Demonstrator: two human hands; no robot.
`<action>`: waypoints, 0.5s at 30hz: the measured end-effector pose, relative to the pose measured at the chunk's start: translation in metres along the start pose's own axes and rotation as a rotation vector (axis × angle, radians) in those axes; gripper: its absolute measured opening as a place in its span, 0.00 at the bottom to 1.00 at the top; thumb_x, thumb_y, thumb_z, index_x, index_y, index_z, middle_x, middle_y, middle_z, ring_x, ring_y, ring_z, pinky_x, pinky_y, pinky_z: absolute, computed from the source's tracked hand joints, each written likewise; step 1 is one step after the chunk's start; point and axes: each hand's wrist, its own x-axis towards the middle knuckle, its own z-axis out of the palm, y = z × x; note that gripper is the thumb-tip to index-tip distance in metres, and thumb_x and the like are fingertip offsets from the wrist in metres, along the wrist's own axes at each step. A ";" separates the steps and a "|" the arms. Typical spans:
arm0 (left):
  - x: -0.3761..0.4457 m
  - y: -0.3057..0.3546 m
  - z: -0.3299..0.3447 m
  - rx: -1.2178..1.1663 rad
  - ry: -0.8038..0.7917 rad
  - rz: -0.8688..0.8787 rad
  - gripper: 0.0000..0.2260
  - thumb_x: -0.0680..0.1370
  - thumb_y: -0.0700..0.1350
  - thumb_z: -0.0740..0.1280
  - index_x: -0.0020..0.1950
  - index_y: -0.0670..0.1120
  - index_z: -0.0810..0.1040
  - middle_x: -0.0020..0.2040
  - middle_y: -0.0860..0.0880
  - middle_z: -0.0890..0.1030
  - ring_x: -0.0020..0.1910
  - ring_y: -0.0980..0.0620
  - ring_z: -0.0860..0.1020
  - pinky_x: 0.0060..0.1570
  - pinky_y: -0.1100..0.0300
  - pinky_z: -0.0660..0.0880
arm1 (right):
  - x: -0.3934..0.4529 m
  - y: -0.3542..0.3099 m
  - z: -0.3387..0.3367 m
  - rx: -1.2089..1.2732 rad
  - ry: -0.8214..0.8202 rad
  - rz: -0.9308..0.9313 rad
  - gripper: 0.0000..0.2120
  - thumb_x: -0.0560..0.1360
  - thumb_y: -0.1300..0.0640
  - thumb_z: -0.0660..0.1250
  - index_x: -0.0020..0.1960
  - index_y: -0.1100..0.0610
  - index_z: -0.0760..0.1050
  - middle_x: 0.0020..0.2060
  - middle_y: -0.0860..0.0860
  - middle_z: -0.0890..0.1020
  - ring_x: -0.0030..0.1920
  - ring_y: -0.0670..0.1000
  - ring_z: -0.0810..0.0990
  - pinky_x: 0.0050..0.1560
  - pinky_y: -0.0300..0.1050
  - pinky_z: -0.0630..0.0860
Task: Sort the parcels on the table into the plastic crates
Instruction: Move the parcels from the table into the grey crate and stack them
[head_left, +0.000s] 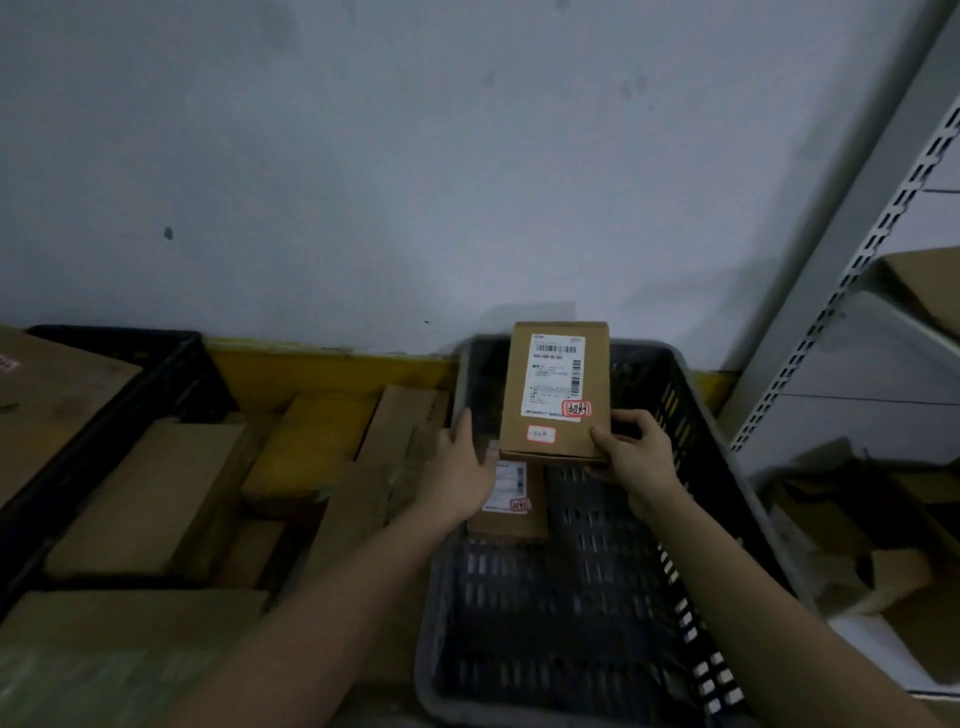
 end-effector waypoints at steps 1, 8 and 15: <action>0.001 0.001 0.003 0.095 0.016 -0.017 0.34 0.82 0.48 0.62 0.82 0.53 0.45 0.78 0.43 0.58 0.65 0.42 0.74 0.57 0.53 0.75 | 0.007 0.010 -0.006 -0.046 0.008 0.027 0.11 0.79 0.63 0.68 0.58 0.55 0.71 0.46 0.51 0.79 0.45 0.50 0.80 0.35 0.48 0.82; 0.006 -0.007 0.006 0.249 0.024 -0.044 0.38 0.81 0.39 0.59 0.81 0.52 0.36 0.80 0.44 0.54 0.47 0.41 0.78 0.34 0.55 0.71 | 0.034 0.062 -0.024 -0.544 0.058 0.067 0.10 0.76 0.59 0.70 0.52 0.54 0.70 0.47 0.53 0.79 0.51 0.58 0.81 0.52 0.56 0.80; 0.008 -0.010 0.008 0.233 0.041 -0.043 0.38 0.80 0.40 0.59 0.81 0.55 0.37 0.79 0.41 0.57 0.55 0.38 0.77 0.40 0.54 0.70 | 0.058 0.107 -0.026 -0.662 0.063 0.205 0.17 0.76 0.55 0.71 0.62 0.58 0.72 0.55 0.59 0.81 0.53 0.62 0.81 0.53 0.58 0.81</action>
